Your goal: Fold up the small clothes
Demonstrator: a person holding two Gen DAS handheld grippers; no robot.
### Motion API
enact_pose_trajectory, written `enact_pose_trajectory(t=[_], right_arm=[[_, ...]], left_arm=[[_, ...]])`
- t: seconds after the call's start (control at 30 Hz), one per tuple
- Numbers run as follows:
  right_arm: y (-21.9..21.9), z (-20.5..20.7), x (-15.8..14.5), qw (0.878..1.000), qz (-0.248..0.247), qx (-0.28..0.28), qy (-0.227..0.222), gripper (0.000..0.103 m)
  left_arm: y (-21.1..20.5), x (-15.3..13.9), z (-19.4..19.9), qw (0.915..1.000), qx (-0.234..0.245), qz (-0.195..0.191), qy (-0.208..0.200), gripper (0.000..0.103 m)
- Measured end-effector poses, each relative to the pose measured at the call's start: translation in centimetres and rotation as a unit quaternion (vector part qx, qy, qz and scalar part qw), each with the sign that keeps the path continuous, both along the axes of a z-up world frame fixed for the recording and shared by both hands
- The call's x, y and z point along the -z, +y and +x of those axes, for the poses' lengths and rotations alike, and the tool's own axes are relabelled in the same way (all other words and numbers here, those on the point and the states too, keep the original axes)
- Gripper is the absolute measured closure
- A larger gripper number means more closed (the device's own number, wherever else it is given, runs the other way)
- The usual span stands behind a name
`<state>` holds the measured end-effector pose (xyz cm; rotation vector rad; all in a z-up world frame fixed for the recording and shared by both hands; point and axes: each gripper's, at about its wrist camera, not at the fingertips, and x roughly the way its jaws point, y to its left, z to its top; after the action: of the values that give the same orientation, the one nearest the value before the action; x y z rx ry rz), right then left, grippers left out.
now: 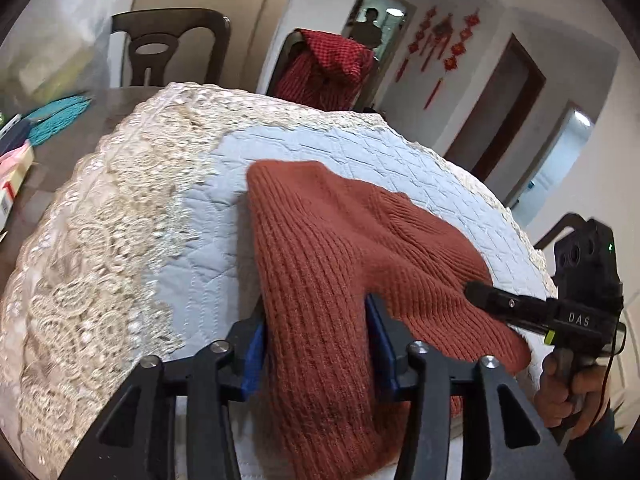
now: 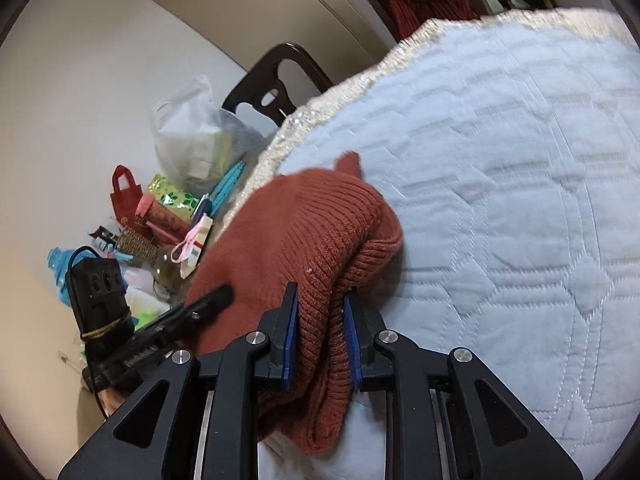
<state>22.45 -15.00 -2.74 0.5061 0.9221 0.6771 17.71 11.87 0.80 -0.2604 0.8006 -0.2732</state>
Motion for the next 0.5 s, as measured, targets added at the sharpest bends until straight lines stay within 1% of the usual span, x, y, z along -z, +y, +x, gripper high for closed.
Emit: enact_pose_trajectory(t=[0.1,0.2,0.3,0.37,0.43,0.5], right_arm=[[-0.4,-0.5,-0.4,1.000,-0.009,0.001,0.002,0.078],[-0.5,-1.5,-2.2,0.998,-0.046,0.009,-0.028,0.078],[-0.5,-1.6,-4.0,0.996,-0.060,0.020,-0.062,0.078],[-0.1,-1.4,-5.0,0.994,-0.070,0.022,-0.081,0.078],[0.5,-0.8,-5.2,0.993,-0.082,0.020,-0.085,0.078],[1.2,0.0,-4.7,0.992,-0.096,0.018,-0.081,0.078]], left_arm=[[-0.3,-0.9,-1.0,0.9997,-0.006,0.023,-0.010,0.052],[-0.4,-2.3,-1.7,0.9984,-0.017,0.046,-0.028,0.052],[-0.6,-4.2,-1.6,0.9972,-0.018,0.048,-0.054,0.052],[-0.7,-4.8,-0.9,0.9965,-0.018,0.050,-0.064,0.052],[-1.0,-4.6,0.1,0.9972,-0.013,0.045,-0.059,0.052],[-1.3,-3.3,1.3,0.9980,-0.011,0.049,-0.039,0.052]])
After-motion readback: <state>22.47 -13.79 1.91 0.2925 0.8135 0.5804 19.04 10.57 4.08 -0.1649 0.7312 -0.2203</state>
